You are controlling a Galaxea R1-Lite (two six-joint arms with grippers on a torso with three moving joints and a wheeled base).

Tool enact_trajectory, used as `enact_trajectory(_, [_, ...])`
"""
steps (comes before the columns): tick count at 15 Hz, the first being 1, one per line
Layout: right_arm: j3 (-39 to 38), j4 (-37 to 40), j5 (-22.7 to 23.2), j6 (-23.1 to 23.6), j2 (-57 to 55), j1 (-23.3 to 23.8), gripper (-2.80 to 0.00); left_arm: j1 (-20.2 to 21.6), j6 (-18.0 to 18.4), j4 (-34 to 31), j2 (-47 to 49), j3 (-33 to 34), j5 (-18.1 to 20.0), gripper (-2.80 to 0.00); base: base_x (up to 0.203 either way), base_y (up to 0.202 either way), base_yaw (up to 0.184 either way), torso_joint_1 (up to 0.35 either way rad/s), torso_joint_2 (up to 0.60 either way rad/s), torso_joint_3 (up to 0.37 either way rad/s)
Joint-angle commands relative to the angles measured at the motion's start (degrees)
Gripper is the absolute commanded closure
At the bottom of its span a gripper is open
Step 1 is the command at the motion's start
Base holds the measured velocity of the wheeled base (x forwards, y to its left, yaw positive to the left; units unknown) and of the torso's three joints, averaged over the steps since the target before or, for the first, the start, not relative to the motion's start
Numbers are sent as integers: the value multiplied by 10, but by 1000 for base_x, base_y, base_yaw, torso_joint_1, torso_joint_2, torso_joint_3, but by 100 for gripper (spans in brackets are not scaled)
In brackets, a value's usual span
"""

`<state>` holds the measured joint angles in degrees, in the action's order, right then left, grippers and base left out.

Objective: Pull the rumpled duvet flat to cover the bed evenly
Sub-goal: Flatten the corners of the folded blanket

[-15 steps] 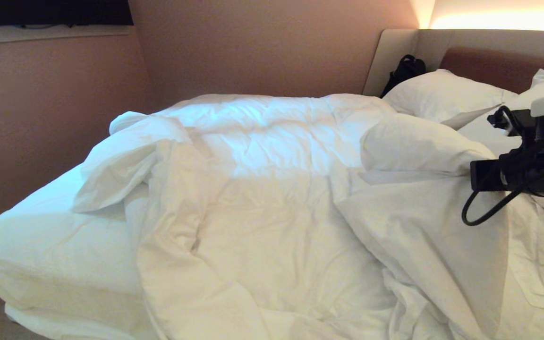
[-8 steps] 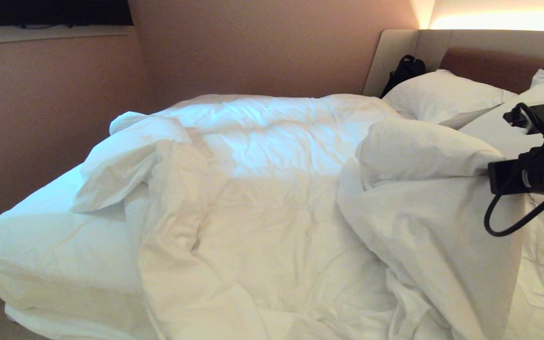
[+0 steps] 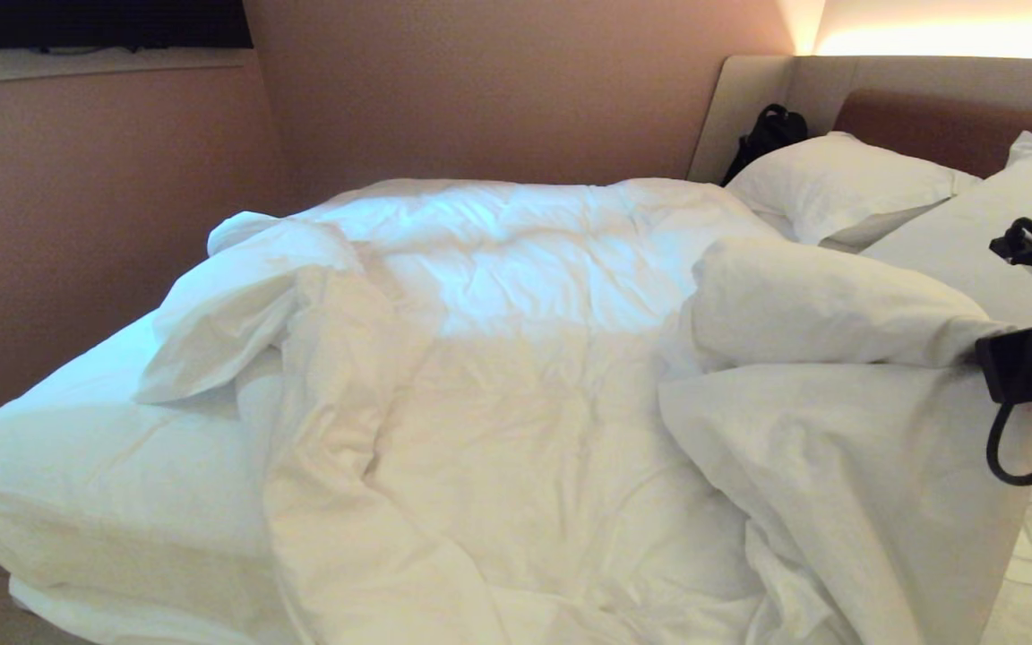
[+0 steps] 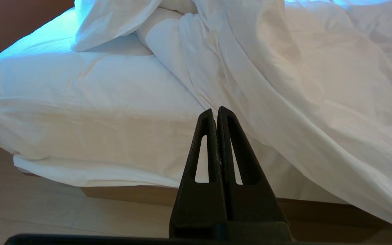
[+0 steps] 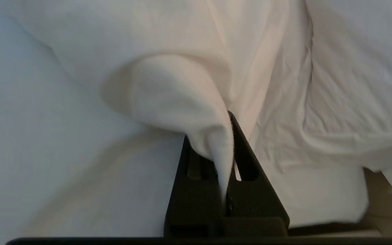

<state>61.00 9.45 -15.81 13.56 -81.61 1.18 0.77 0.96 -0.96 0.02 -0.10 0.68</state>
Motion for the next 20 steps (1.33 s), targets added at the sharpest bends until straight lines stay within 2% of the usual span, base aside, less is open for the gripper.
enact_trajectory(1, [-1, 23, -1, 4, 8, 0, 0, 0, 0, 0, 0, 0, 0, 0, 0, 0, 0, 0, 0, 0])
enact_trajectory(4, [-27, 32, -13, 34, 20, 0, 0, -1, 0, 0, 0, 0, 0, 0, 0, 0, 0, 0, 0, 0])
enact_trajectory(13, [-29, 30, -20, 41, -12, 0, 0, 0, 0, 0, 0, 0, 0, 0, 0, 0, 0, 0, 0, 0])
enact_trajectory(14, [-27, 29, -26, 41, -21, 0, -280, 0, 0, 0, 0, 0, 0, 0, 0, 0, 0, 0, 0, 0])
enact_trajectory(20, [-32, 34, -27, 44, 12, -3, -280, 0, 0, 0, 0, 0, 0, 0, 0, 0, 0, 0, 0, 0])
